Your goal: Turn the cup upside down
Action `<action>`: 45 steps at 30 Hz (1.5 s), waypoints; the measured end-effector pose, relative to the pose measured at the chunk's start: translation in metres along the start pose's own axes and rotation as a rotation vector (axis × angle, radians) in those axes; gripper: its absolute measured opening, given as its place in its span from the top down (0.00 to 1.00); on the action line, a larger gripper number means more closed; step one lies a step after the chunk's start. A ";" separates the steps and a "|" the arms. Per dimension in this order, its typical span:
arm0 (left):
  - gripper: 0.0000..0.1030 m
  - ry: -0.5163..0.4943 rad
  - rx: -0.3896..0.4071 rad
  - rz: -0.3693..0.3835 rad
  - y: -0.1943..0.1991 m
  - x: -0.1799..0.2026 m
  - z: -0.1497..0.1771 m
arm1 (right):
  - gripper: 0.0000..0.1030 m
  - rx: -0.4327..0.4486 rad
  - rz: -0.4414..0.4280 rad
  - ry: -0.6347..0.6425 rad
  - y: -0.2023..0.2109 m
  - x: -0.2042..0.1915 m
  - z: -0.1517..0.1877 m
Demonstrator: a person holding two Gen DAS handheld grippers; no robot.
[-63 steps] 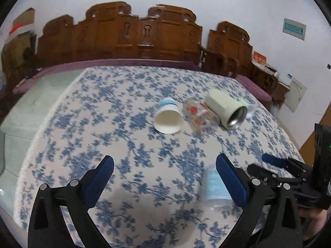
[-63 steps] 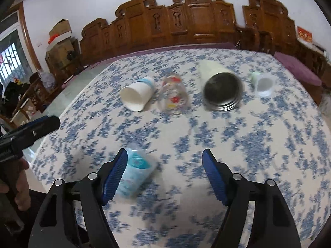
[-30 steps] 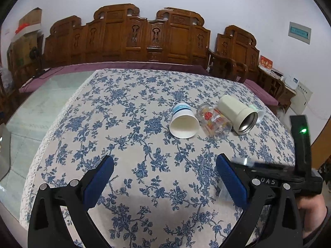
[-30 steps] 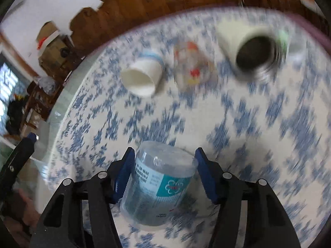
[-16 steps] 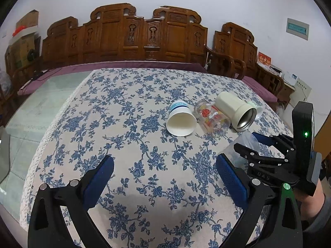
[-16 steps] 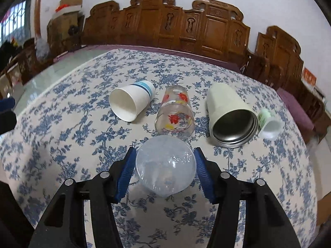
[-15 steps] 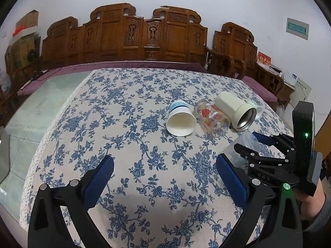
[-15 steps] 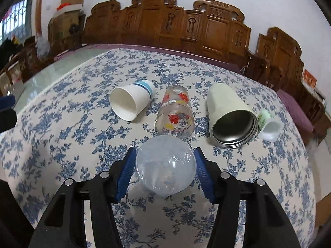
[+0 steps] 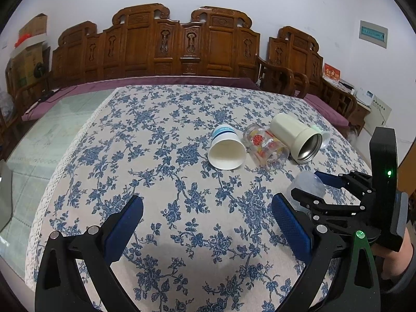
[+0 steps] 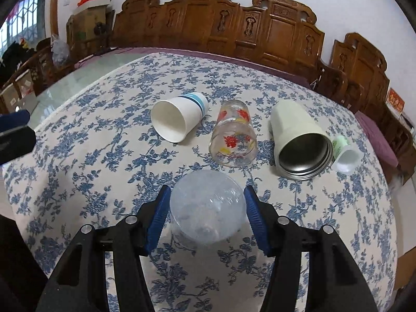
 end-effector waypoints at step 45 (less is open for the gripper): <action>0.08 -0.010 -0.084 -0.081 0.081 0.066 0.068 | 0.02 0.153 -0.069 -0.267 0.150 0.038 0.123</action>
Point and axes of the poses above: each gripper's, at about its wrist camera, not at the fingertips, and y roughly against the way its jaws point, x to its right, z to its underside, the point moved 1 cm from there along -y, roughly the way its jaws point, and after that the axes turned 8 degrees about -x, right-handed, at the moved point
